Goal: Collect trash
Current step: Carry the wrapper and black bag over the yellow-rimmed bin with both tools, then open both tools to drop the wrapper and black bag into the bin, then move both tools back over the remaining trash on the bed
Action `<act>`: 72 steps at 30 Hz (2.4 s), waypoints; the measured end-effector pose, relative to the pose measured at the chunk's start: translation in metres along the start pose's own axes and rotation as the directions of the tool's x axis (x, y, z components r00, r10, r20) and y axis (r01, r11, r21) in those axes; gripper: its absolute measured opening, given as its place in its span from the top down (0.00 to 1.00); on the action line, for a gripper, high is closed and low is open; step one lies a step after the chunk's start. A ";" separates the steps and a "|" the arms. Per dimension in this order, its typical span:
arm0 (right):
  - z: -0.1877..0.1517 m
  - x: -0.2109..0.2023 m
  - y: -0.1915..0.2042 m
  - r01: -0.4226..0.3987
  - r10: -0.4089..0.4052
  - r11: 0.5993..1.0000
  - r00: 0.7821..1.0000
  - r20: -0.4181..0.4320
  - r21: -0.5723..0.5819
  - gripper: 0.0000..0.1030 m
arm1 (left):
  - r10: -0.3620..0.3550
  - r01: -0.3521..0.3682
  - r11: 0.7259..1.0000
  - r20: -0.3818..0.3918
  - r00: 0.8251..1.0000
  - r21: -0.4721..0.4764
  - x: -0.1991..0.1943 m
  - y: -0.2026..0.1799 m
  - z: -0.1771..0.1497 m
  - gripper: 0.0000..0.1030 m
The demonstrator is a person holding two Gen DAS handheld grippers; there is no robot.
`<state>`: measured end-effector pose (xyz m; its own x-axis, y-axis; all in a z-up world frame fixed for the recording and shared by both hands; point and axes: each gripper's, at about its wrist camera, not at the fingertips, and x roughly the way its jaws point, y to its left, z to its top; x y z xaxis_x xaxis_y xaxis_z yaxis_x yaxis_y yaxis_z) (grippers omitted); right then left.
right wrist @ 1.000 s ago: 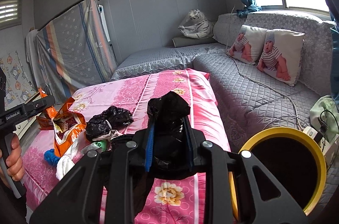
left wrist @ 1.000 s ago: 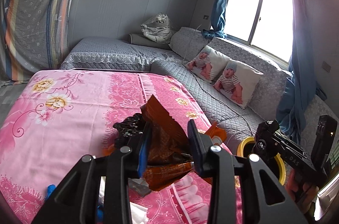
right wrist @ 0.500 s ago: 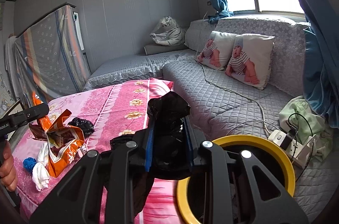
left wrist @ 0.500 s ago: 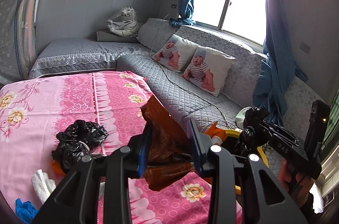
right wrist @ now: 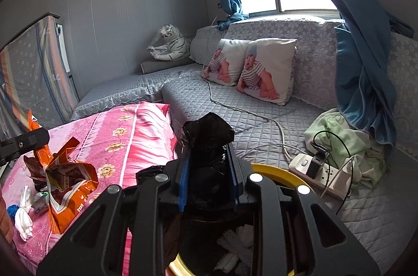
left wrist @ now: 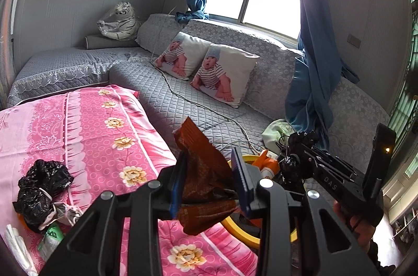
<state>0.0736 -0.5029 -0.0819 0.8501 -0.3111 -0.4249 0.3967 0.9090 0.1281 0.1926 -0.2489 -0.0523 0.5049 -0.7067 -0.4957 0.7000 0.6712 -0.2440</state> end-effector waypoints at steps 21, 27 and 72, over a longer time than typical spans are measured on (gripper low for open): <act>-0.026 0.035 -0.065 0.137 -0.130 0.987 0.988 -0.084 0.089 0.76 | -0.080 0.086 0.996 -0.191 0.978 0.027 0.105 -0.045 -0.032 0.69; -0.036 0.051 -0.075 0.158 -0.143 0.980 0.982 -0.127 0.118 0.76 | -0.072 0.083 0.996 -0.241 0.968 0.033 0.125 -0.054 -0.046 0.68; -0.030 0.037 -0.079 0.153 -0.133 0.974 0.984 -0.122 0.169 0.54 | -0.030 0.015 0.995 -0.149 0.988 -0.104 0.088 -0.025 -0.025 0.37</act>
<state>0.0634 -0.5783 -0.1349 0.7411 -0.3935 -0.5440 0.5749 0.7905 0.2113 0.2067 -0.3224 -0.1108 0.4024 -0.6855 -0.6068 0.6514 0.6801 -0.3364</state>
